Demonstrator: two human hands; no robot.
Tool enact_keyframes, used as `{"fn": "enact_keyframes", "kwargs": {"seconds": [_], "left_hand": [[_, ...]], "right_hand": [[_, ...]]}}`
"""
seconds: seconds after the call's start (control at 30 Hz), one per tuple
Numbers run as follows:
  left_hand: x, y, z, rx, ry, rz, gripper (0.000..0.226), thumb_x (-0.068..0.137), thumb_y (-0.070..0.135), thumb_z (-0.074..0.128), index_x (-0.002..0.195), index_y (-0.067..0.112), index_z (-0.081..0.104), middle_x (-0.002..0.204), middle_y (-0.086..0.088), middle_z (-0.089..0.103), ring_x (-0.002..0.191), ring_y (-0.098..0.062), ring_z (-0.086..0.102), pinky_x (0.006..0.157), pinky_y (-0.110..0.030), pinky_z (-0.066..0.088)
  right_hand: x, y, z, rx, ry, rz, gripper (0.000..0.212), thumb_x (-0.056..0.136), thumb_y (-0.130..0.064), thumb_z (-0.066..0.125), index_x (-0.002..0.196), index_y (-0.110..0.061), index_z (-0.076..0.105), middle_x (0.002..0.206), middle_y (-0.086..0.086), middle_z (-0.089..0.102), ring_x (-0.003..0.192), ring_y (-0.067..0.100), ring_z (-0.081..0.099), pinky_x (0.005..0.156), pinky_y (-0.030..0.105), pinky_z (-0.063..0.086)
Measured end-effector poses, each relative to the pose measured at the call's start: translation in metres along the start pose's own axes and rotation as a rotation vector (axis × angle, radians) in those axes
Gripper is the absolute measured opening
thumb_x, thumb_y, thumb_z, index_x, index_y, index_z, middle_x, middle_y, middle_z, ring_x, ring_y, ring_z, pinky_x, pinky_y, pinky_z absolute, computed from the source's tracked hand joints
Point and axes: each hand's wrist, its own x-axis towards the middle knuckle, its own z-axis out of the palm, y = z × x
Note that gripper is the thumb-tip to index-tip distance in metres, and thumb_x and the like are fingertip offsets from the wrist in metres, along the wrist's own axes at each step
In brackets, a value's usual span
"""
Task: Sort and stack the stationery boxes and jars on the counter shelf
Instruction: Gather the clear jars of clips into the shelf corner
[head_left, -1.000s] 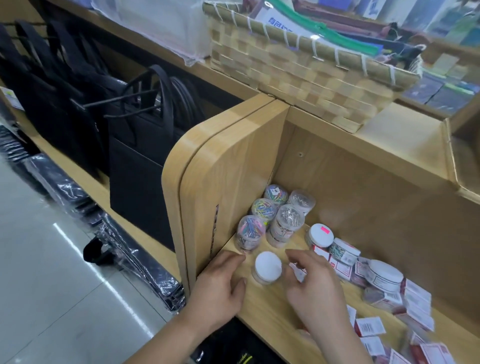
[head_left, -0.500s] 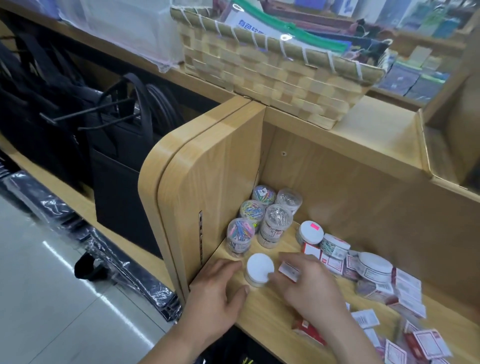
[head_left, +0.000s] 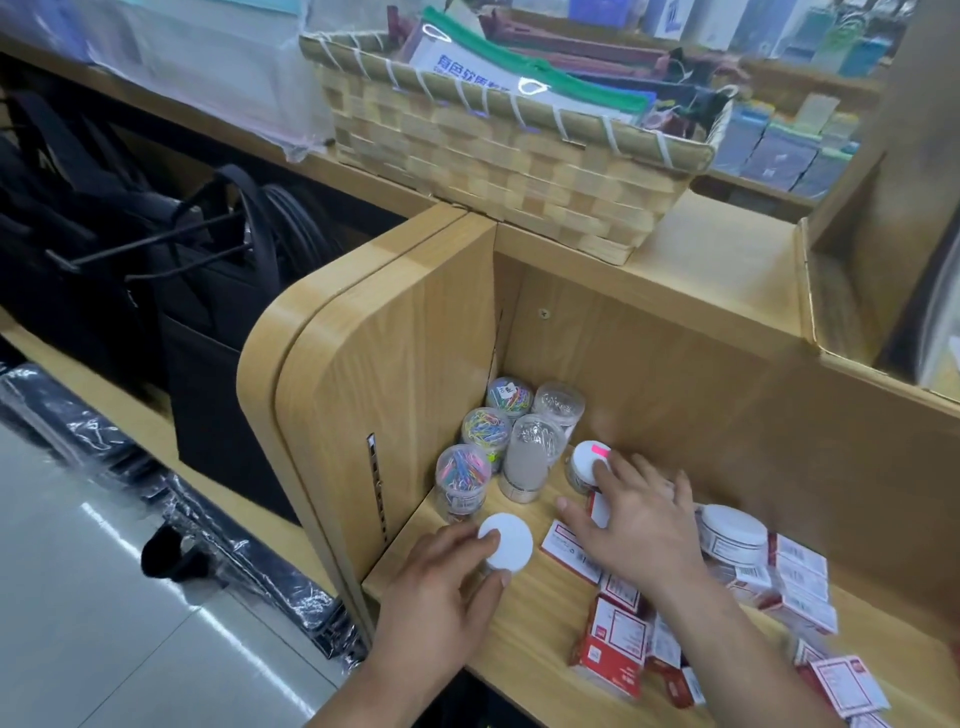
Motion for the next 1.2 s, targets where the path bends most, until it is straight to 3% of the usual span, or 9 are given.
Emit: {"fn": "enact_keyframes", "kwargs": {"seconds": [0.17, 0.3, 0.4, 0.53, 0.63, 0.83, 0.97, 1.1, 1.2], "left_hand": [[0.001, 0.003, 0.003, 0.031, -0.015, -0.002, 0.039, 0.079, 0.052, 0.073, 0.116, 0.037, 0.068, 0.140, 0.028, 0.054, 0.115, -0.001, 0.062, 0.085, -0.018, 0.054], [0.002, 0.004, 0.003, 0.060, -0.018, -0.002, 0.037, 0.079, 0.049, 0.072, 0.113, 0.034, 0.071, 0.133, 0.027, 0.060, 0.114, -0.003, 0.062, 0.085, -0.019, 0.054], [0.002, 0.002, 0.003, 0.069, -0.029, 0.002, 0.037, 0.081, 0.051, 0.070, 0.114, 0.033, 0.071, 0.130, 0.026, 0.062, 0.114, -0.004, 0.063, 0.087, -0.017, 0.051], [0.003, 0.002, 0.002, 0.028, -0.052, -0.017, 0.037, 0.084, 0.049, 0.069, 0.115, 0.030, 0.069, 0.129, 0.023, 0.061, 0.117, -0.004, 0.062, 0.091, -0.025, 0.055], [0.005, 0.012, -0.002, -0.051, -0.050, -0.016, 0.031, 0.087, 0.044, 0.070, 0.113, 0.025, 0.066, 0.118, 0.019, 0.062, 0.108, -0.007, 0.063, 0.084, -0.031, 0.055], [0.020, 0.062, -0.010, -0.324, -0.100, -0.014, 0.027, 0.088, 0.041, 0.072, 0.112, 0.028, 0.069, 0.109, 0.013, 0.067, 0.094, -0.015, 0.066, 0.072, -0.031, 0.054], [0.024, 0.080, -0.013, -0.397, -0.144, -0.004, 0.030, 0.088, 0.039, 0.072, 0.115, 0.027, 0.073, 0.119, 0.012, 0.067, 0.106, -0.017, 0.065, 0.084, -0.022, 0.050], [0.023, 0.086, -0.014, -0.438, -0.196, -0.036, 0.031, 0.093, 0.040, 0.067, 0.122, 0.031, 0.072, 0.127, 0.015, 0.067, 0.117, -0.019, 0.063, 0.092, -0.028, 0.050], [0.022, 0.088, -0.019, -0.464, -0.178, -0.053, 0.028, 0.097, 0.023, 0.063, 0.122, 0.031, 0.072, 0.124, 0.018, 0.068, 0.120, -0.013, 0.062, 0.093, -0.018, 0.048]], "right_hand": [[-0.001, -0.002, -0.011, 0.035, -0.051, -0.034, 0.080, 0.085, -0.085, 0.021, 0.147, -0.036, 0.040, 0.162, -0.013, 0.029, 0.152, 0.018, 0.016, 0.120, 0.057, 0.008], [-0.002, -0.003, -0.014, 0.051, -0.083, -0.037, 0.086, 0.083, -0.087, 0.016, 0.150, -0.036, 0.034, 0.165, -0.011, 0.023, 0.154, 0.020, 0.011, 0.120, 0.058, 0.003], [-0.006, -0.001, -0.013, 0.139, -0.004, -0.051, 0.077, 0.086, -0.082, 0.031, 0.145, -0.034, 0.045, 0.160, -0.007, 0.034, 0.153, 0.020, 0.018, 0.121, 0.054, 0.003], [-0.027, 0.005, -0.020, 0.453, 0.208, -0.030, 0.043, 0.087, -0.055, 0.064, 0.117, -0.025, 0.073, 0.130, -0.008, 0.063, 0.131, 0.019, 0.051, 0.111, 0.040, 0.037], [-0.052, 0.002, -0.033, 0.723, 0.121, 0.020, 0.028, 0.086, -0.039, 0.075, 0.111, -0.028, 0.073, 0.115, -0.020, 0.066, 0.108, -0.002, 0.060, 0.089, 0.019, 0.048], [-0.084, -0.005, -0.044, 1.214, -0.174, 0.001, 0.048, 0.076, -0.016, 0.087, 0.117, -0.032, 0.068, 0.108, -0.014, 0.074, 0.100, 0.000, 0.067, 0.083, 0.019, 0.055], [-0.089, 0.006, -0.047, 1.386, -0.163, 0.049, 0.056, 0.063, -0.012, 0.092, 0.115, -0.020, 0.073, 0.106, 0.004, 0.076, 0.100, 0.026, 0.073, 0.089, 0.037, 0.059], [-0.090, 0.016, -0.050, 1.408, -0.192, 0.060, 0.058, 0.059, -0.010, 0.093, 0.112, -0.016, 0.070, 0.096, 0.014, 0.076, 0.091, 0.038, 0.073, 0.087, 0.042, 0.060], [-0.088, 0.016, -0.054, 1.337, -0.224, 0.017, 0.061, 0.065, -0.007, 0.093, 0.118, -0.021, 0.068, 0.101, 0.004, 0.075, 0.094, 0.026, 0.072, 0.087, 0.034, 0.059]]}}
